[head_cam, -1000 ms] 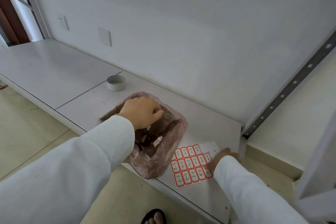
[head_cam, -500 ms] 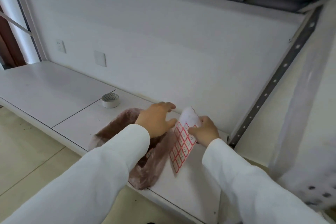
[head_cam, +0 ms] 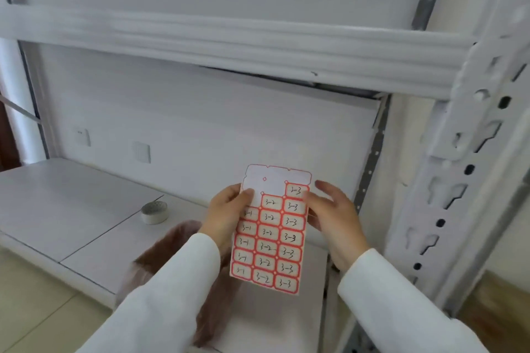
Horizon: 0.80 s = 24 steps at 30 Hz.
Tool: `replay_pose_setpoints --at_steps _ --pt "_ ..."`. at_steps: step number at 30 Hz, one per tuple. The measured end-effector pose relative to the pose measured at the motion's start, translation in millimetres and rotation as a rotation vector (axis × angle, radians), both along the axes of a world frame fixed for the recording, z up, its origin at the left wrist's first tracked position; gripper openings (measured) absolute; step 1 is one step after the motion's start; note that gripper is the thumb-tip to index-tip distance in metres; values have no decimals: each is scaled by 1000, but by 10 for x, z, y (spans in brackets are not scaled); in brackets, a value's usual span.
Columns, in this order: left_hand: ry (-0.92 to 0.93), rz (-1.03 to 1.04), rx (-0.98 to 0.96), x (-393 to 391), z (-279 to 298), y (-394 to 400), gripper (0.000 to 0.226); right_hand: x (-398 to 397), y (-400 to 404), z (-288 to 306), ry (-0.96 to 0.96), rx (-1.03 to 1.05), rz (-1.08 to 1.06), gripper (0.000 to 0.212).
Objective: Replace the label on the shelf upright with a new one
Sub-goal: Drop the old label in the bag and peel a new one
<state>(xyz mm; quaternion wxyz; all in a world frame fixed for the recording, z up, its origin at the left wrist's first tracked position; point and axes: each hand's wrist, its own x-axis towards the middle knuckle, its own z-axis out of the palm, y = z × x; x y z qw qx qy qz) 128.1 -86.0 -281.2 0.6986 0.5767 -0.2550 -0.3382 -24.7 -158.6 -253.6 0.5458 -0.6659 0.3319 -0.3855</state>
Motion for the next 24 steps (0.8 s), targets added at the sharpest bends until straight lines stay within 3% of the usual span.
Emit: replay_pose_setpoints --at_steps 1,5,7,9,11,13,16,20,24 --pt "18 -2 9 -26 -20 -7 18 4 30 -50 51 19 33 3" --pt "-57 94 39 -131 -39 -107 31 15 60 -185 137 -19 18 22" --pt "-320 247 102 -162 -59 -143 45 7 27 -186 107 -3 -26 23" --pt "-737 353 186 -170 -87 -140 49 13 -7 -207 123 -4 -51 19" --pt "-1107 320 221 -209 -98 -118 42 26 -12 -241 147 -27 -64 15" --pt "-1286 274 184 -254 -104 -115 35 41 5 -257 179 -63 -65 15" --pt "-1327 251 132 -280 -116 -143 29 59 32 -283 207 -114 -47 17" --pt "-1121 159 159 -277 -172 -128 26 75 71 -330 225 -179 -9 19" --pt "-1030 66 187 -263 -213 -99 22 61 40 -396 302 -240 11 22"
